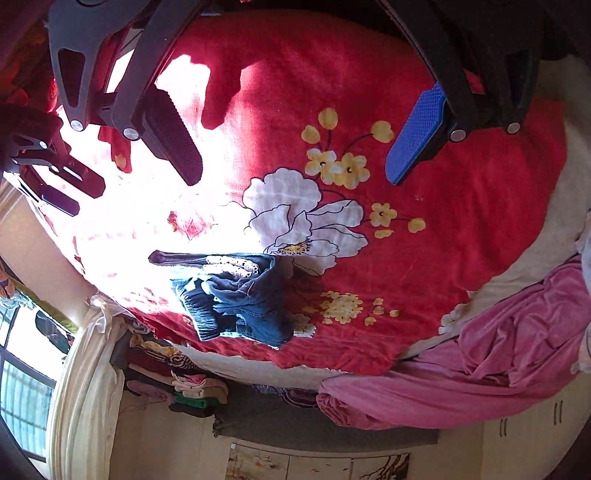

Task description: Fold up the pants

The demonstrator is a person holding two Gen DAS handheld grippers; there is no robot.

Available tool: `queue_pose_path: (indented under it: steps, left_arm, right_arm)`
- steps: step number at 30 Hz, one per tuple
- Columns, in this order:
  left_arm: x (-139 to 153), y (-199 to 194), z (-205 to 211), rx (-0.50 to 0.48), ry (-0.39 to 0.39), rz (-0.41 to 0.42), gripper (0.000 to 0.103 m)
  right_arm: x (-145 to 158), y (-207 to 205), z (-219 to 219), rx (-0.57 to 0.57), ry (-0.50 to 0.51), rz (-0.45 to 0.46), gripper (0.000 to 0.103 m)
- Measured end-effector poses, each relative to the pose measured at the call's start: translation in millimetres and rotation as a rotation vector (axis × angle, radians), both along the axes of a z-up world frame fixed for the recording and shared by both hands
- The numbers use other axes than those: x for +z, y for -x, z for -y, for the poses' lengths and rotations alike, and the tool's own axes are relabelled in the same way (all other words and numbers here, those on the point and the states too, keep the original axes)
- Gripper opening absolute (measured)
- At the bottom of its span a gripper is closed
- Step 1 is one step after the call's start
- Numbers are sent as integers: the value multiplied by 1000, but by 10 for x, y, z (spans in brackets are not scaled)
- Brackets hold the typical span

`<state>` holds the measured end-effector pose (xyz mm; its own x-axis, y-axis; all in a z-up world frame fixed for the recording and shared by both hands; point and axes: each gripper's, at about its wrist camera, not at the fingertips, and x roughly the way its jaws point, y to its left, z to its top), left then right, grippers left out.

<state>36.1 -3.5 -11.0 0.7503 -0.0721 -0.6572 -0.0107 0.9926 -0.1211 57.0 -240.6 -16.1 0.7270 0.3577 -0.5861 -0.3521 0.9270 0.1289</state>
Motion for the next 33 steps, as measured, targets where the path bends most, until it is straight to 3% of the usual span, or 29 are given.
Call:
queue_pose_path:
  steps: [7,33]
  left_arm:
    - [-68,-13,46,-4,-10,-29,93]
    - [-117,-21,52,0,-12,-45,93]
  right_arm:
    - [-105,-29,-3,-9,-13,-34,98]
    - [-84,-10,-69,-2,11,-2,98]
